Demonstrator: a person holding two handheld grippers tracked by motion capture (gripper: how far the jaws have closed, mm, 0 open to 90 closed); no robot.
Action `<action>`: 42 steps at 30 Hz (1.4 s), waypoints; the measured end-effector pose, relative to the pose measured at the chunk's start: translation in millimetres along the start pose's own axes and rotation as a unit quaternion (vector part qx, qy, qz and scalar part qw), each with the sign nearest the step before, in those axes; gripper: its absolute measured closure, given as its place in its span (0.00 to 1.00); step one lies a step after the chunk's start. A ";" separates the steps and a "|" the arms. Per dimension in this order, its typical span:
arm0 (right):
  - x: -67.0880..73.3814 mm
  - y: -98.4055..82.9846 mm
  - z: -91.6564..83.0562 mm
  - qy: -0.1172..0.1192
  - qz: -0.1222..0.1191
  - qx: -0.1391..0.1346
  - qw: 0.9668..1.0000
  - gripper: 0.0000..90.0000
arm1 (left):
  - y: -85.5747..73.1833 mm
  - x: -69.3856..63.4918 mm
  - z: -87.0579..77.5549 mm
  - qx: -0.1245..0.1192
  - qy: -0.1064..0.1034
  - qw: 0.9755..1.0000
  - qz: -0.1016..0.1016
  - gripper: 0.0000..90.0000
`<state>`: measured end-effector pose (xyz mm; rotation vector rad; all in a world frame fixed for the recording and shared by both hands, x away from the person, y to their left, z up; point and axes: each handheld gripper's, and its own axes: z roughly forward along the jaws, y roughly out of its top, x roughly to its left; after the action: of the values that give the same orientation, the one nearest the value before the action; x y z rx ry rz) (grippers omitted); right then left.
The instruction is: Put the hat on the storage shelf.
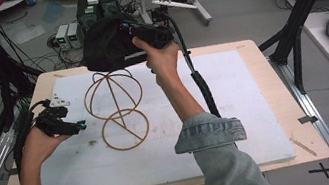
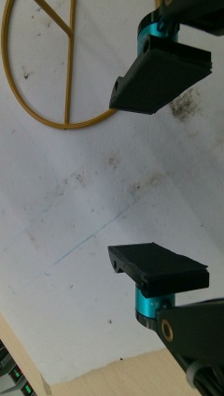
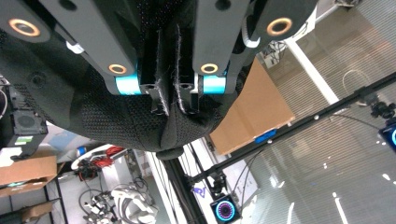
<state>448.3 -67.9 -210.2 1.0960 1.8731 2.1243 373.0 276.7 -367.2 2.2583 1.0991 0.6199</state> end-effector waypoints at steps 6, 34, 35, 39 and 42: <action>13.4 -4.5 -0.5 0.014 -0.016 0.013 1.000 0.95 | -0.2 0.2 -0.4 0.000 0.001 1.000 -0.001 0.28; 39.6 -43.0 -8.0 0.066 -0.055 0.068 0.994 0.95 | -1.2 1.9 -4.1 -0.005 0.004 1.000 -0.006 0.28; 42.4 -47.2 -7.5 0.069 -0.063 0.072 0.993 0.95 | -1.2 2.0 -4.1 -0.004 0.004 1.000 -0.006 0.28; 41.9 -54.0 -7.4 0.070 -0.060 0.075 0.993 0.94 | -1.7 2.9 -5.5 -0.005 0.002 1.000 -0.006 0.28; 39.1 -60.8 -9.0 0.070 -0.060 0.082 0.992 0.94 | -2.8 5.0 -6.6 -0.005 0.005 1.000 -0.010 0.28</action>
<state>392.0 -40.8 -247.4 0.8548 2.1506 2.0613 370.2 284.0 -363.3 2.2344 1.1192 0.6278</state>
